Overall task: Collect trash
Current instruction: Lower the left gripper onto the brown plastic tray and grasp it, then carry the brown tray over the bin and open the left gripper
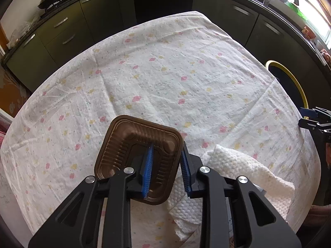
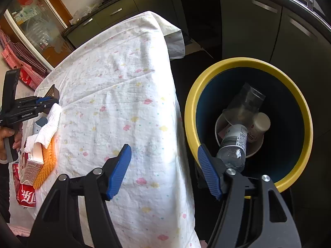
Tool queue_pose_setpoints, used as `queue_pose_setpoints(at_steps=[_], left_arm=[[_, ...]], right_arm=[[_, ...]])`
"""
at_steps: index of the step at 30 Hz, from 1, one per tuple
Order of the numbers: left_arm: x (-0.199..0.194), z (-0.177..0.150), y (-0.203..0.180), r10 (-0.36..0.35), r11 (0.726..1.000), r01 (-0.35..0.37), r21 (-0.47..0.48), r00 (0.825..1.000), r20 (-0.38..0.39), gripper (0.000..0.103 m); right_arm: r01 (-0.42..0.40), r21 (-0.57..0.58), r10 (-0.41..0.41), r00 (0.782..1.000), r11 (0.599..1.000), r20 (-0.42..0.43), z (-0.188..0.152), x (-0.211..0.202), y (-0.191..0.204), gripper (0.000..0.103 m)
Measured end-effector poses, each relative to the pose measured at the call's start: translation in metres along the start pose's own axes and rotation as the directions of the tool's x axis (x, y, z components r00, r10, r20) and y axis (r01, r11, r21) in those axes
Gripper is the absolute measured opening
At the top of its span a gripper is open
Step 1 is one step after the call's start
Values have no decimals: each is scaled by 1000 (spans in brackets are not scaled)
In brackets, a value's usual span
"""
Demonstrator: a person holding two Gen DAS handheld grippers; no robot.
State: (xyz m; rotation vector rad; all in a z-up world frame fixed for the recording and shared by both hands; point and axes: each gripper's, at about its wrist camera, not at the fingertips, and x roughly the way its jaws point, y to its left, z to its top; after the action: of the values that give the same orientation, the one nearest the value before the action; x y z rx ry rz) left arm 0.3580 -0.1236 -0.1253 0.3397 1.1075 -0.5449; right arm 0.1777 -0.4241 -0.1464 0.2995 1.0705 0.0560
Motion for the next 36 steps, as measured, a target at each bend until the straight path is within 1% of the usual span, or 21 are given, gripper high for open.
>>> queue_pose_setpoints(at_steps=[1,2,3,6,11,14,16,20,24,25,29,32,36], left_arm=[[-1,0,-1,9,1000,-9,2,1000,4,18],[-2,0,-2,18,1000,-18,6,1000,12,14],[-4,0,-3,23,1000,-23,11,1000,18,6],[-8,0,-5,32,999,-33,16,999,29,6],[-25,1,-9,54,998,-56,34,997,58,5],[-41,3,-22,61,995,-66,72,995,79,5],[-52,6,-38,53,992,-63,106,994,96,5],[-71,20,-81,20,981,-45,189,991,130,5],[-81,40,-134,-58,960,14,280,987,151,5],[-81,46,-151,-80,950,30,310,986,149,5],[-72,65,-214,-155,912,98,399,981,114,5],[-59,77,-257,-196,881,138,452,977,85,5],[-33,94,-309,-255,845,212,490,967,21,5]], right_arm=[[-1,0,1,1000,1000,0,0,0,0,63],[-3,-1,3,1000,1000,0,0,1,1,63],[-4,-2,4,1000,1000,0,0,1,1,63],[-8,-7,8,1000,1000,1,-2,0,4,63],[-16,-15,16,1000,1000,19,-6,-9,7,63],[-11,-22,11,999,1000,36,-10,-18,7,63],[-6,-23,7,999,1000,45,-15,-24,5,64],[6,-5,-6,998,1000,66,-28,-38,-7,63],[53,26,-55,994,998,91,-45,-54,-28,63],[64,38,-67,993,997,97,-50,-57,-35,63],[88,107,-100,988,990,115,-69,-72,-66,63],[108,156,-128,984,982,124,-82,-80,-88,64],[114,205,-142,982,972,128,-96,-85,-111,64]])
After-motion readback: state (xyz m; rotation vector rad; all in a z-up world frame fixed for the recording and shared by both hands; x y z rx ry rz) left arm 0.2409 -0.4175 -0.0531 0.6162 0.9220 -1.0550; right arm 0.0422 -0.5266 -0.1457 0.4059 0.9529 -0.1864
